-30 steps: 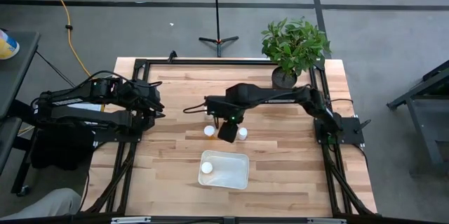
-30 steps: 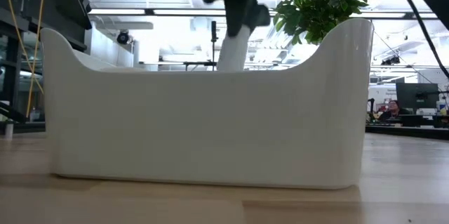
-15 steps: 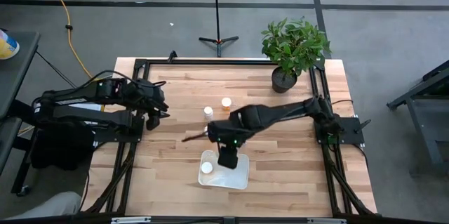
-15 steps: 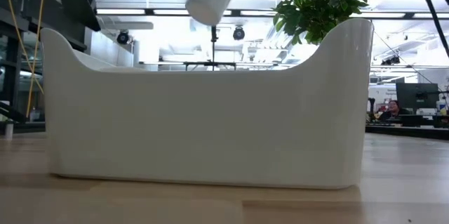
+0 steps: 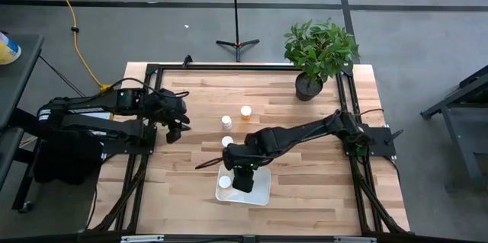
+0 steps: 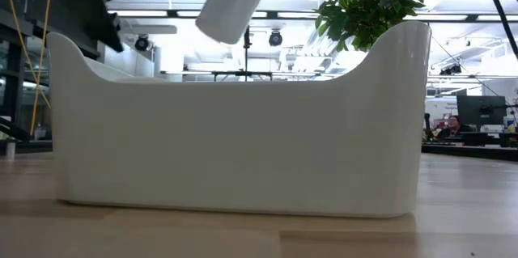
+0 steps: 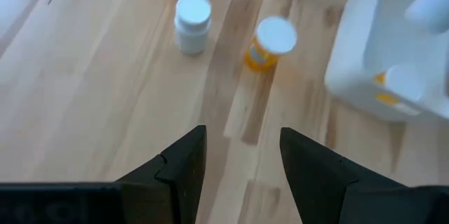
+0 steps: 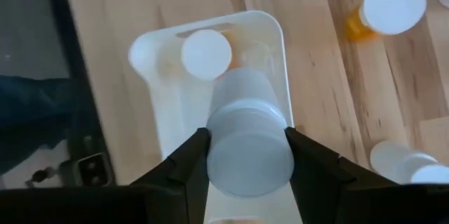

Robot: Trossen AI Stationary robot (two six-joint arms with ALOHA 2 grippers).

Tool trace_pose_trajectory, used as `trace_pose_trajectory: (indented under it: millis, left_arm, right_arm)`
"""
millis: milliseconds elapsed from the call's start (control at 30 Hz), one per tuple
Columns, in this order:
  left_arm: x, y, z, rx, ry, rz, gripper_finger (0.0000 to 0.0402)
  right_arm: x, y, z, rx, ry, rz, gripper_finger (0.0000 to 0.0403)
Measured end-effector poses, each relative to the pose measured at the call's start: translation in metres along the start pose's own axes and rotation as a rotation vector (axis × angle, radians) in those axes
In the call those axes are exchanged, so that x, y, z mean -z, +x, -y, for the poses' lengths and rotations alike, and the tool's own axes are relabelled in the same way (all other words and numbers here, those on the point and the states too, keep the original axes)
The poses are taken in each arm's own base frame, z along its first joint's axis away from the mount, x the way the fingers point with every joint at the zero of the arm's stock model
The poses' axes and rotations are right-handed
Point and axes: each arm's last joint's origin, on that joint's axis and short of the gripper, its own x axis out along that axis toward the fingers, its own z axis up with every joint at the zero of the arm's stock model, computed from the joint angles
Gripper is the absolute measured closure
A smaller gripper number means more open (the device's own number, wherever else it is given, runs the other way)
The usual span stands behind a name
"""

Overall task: Pick and place pill bottles into a basket
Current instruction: Put the middle white pill bottle in the white bin

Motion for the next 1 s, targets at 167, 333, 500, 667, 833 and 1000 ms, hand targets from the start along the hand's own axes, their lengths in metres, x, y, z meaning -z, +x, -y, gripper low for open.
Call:
trace_pose_trajectory:
  millis: [167,333,500,667,833,1000]
  left_arm:
    - [-0.004,-0.001,0.001,0.029,0.002,0.039,0.0186]
    - [-0.004,0.0,0.002,0.039,0.003,0.036,0.0186]
    - [-0.002,-0.001,0.001,0.036,0.002,0.025,0.0186]
    - [0.002,-0.001,0.0,0.027,0.021,-0.017,0.0186]
    - [0.003,-0.001,0.0,0.02,0.025,-0.033,0.0186]
    - [0.005,-0.001,-0.001,0.012,0.034,-0.051,0.0186]
  right_arm:
    - [-0.001,0.027,0.002,0.03,-0.004,-0.045,0.0254]
    - [-0.005,0.044,0.006,0.036,0.014,-0.064,0.0254]
    - [-0.01,0.06,0.007,0.016,0.02,-0.055,0.0253]
    - [-0.013,0.068,0.01,0.005,0.028,-0.052,0.0253]
    - [-0.019,0.067,0.018,0.007,0.039,-0.048,0.0253]
    - [-0.023,0.075,0.024,-0.007,0.044,-0.053,0.0253]
